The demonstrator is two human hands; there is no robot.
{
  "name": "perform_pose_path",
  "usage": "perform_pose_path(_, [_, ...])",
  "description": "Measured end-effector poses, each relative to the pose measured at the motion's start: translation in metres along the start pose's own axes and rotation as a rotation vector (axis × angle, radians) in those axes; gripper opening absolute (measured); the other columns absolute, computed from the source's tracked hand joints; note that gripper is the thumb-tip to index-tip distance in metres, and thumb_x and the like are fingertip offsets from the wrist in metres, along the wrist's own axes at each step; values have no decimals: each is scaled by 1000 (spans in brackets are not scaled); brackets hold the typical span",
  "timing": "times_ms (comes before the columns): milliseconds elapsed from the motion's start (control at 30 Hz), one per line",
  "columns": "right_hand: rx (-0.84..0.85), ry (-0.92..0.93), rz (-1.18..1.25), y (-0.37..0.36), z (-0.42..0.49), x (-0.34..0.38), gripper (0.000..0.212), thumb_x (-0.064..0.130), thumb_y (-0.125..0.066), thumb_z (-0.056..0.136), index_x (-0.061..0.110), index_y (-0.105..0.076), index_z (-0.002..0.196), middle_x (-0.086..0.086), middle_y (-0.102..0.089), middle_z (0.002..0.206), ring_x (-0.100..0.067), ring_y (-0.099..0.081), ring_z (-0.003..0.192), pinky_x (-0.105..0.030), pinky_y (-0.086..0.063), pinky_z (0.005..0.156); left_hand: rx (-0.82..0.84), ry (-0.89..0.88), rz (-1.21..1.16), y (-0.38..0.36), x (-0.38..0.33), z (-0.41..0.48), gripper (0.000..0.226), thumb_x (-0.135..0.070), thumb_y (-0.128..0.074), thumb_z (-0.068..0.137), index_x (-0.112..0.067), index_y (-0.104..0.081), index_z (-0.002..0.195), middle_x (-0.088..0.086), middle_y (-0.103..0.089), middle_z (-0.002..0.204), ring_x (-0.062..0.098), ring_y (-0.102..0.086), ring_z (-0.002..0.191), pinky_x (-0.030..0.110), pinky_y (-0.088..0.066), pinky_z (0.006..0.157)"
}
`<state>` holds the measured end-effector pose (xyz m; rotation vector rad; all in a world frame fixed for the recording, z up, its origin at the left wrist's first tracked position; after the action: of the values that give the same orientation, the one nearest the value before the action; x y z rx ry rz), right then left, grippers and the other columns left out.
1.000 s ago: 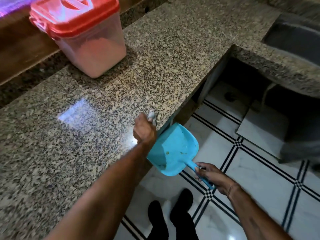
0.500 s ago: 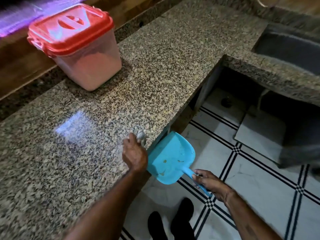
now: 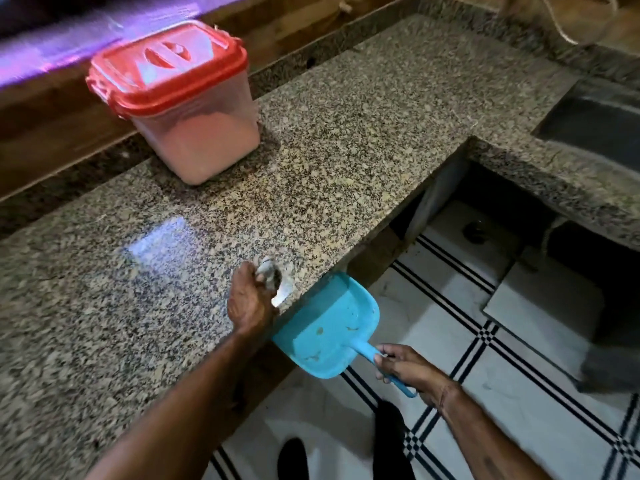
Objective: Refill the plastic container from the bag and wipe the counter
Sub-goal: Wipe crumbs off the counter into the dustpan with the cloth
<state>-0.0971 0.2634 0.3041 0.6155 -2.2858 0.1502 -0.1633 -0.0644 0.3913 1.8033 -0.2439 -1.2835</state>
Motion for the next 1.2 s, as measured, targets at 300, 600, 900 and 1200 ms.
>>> perform_pose_path(300, [155,-13,-143,31,22,3,26,18,-57,102,-3,-64,116,-4,-60,82,-5,-60,67,-20,-50,68,20,-229,269,-49,-58,-11,17,-25,-46,105,-21,-60,113,3,-60,110,16,-45,94,30,-33,74])
perform_pose_path(600, [259,14,-147,23,37,28,10,18,-57,102,14,-66,100,-5,-63,76,-11,-56,68,-25,-46,69,178,-197,281,-60,-63,1,25,-27,-41,104,-16,-63,106,0,-59,96,23,-55,86,26,-31,60])
perform_pose_path(900, [272,5,-158,17,34,30,16,15,-57,103,7,-66,113,1,-62,78,0,-58,58,-14,-49,60,121,-360,448,-65,-76,-46,8,-19,-60,96,-17,-63,104,2,-56,99,20,-46,91,29,-33,71])
perform_pose_path(1200, [278,43,-167,17,36,42,23,18,-58,102,6,-67,120,1,-64,84,-6,-61,70,-22,-52,67,-93,-210,198,-14,-53,-44,13,-23,-50,99,-15,-58,104,3,-50,99,22,-48,89,33,-41,65])
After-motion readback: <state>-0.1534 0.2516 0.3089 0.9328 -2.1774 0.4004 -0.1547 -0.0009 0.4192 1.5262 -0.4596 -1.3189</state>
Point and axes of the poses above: each hand's wrist, its own z-axis towards the middle knuckle, its own y-axis out of the back of the hand, x = y × z, the point moved 8 cm from there along z, towards the middle knuckle
